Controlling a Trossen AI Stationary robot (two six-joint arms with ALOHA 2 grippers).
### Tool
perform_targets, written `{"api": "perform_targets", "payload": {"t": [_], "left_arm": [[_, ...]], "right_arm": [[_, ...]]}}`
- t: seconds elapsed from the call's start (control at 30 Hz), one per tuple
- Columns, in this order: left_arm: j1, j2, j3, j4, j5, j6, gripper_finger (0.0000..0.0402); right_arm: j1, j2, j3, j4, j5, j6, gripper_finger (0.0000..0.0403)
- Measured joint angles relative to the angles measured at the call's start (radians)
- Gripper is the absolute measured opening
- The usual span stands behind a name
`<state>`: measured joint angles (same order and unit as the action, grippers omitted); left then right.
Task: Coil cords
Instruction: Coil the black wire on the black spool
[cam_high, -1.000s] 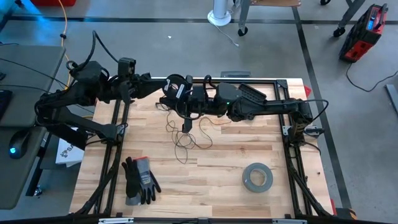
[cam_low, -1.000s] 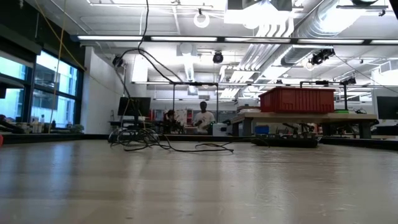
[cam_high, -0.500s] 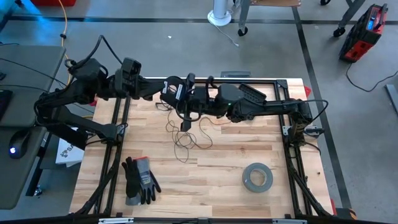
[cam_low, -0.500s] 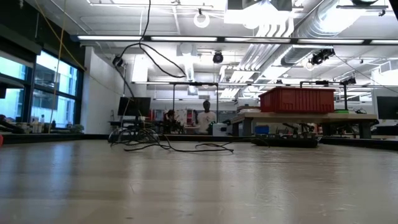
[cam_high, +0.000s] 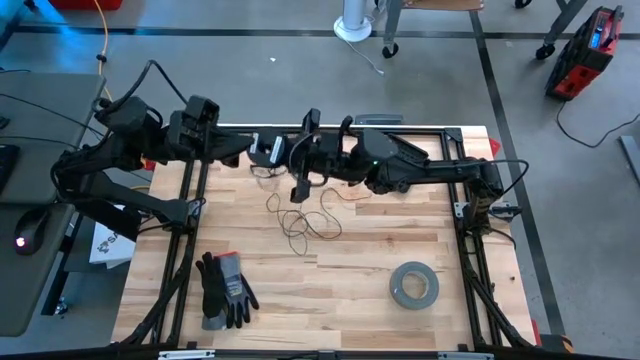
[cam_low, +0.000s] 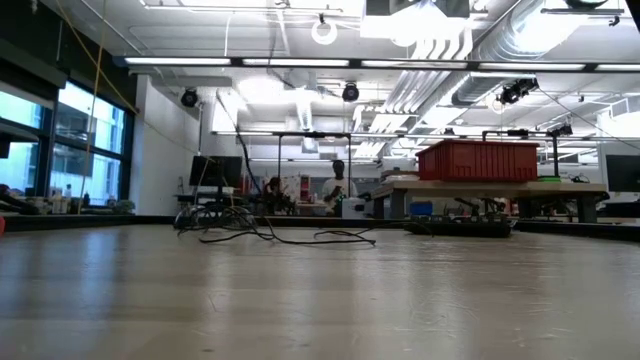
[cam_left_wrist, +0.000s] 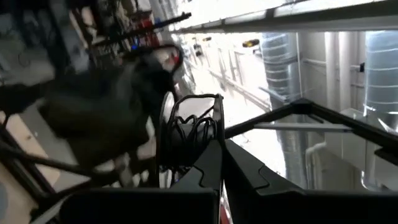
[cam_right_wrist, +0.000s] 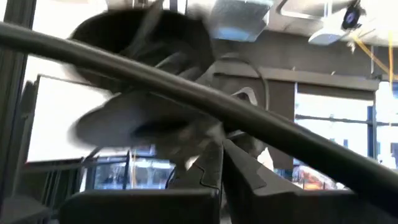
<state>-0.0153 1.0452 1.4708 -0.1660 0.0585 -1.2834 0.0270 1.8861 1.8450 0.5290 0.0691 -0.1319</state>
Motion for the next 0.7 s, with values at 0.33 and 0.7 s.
{"api": "perform_targets", "payload": {"t": [0.33,0.7], "left_arm": [[-0.002,0.027,0.000,0.005,0.022,-0.004,0.0001],[-0.001,-0.071,0.002,-0.074,-0.050,0.252,0.0001]], "right_arm": [[-0.020,-0.001,0.001,0.007,-0.017,-0.007,0.0000],[-0.070,-0.062,0.001,-0.247,-0.008,-0.008,0.0000]]}}
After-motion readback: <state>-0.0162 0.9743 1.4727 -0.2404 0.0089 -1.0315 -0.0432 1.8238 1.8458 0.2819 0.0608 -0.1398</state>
